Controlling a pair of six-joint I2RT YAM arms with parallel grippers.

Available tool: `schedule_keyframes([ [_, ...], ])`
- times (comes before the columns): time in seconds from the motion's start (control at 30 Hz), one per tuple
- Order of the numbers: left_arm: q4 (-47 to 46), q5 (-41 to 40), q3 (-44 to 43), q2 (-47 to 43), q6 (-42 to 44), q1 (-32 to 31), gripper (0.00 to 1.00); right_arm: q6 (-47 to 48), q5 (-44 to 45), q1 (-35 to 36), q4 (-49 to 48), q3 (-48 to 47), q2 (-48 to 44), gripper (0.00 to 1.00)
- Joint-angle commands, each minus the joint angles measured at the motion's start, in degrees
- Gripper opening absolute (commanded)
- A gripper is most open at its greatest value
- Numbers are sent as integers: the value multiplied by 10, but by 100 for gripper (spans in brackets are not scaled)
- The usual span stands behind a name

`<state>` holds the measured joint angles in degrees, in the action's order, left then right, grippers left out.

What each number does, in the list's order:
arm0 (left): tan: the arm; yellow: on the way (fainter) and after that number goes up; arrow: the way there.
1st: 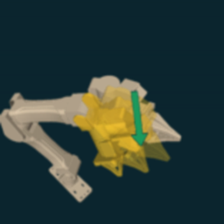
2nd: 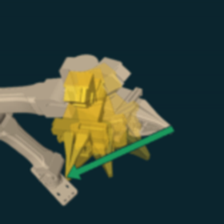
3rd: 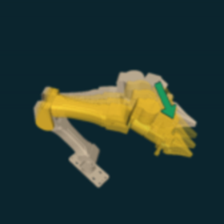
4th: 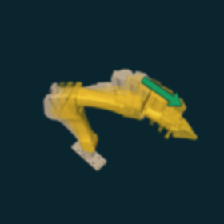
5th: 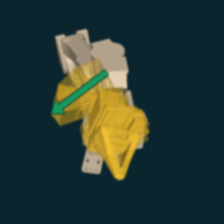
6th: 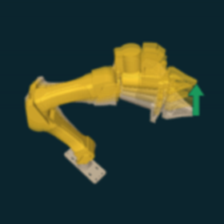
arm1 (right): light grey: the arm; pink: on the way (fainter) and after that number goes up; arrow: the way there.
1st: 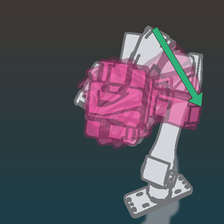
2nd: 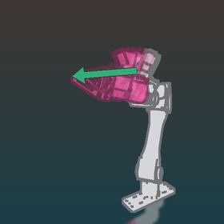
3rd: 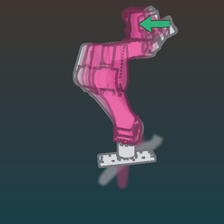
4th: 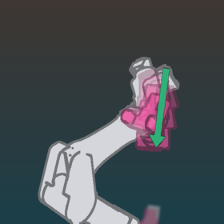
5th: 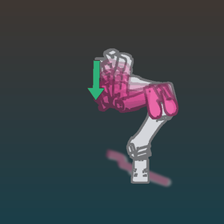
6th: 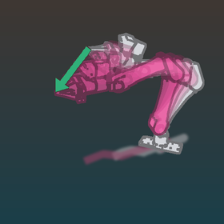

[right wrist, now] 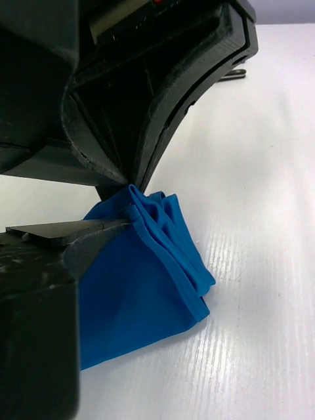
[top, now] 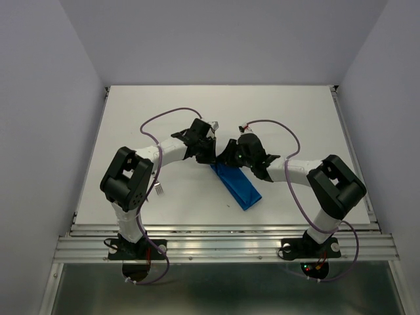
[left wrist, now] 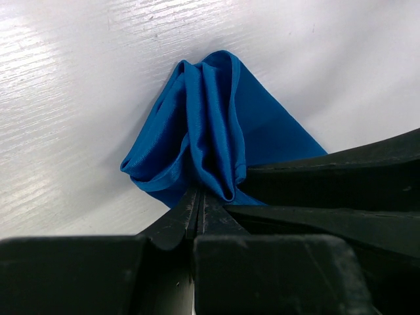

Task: Fold the napkin into a case and place the utensils inside
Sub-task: Grasp the top corner of the smaller rectangle folded napkin from the folded napkin.

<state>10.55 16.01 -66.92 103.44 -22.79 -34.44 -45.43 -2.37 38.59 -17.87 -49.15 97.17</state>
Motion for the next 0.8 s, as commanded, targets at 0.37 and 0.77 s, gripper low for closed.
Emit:
schedule_keyframes([
  [0.37, -2, 5, -20, -12, 9, -3, 0, 29, 20, -2, 26, -34, 8, 21],
  [0.77, -1, 5, -23, -11, 9, -3, 0, 25, 12, -2, 29, -37, 31, 1],
])
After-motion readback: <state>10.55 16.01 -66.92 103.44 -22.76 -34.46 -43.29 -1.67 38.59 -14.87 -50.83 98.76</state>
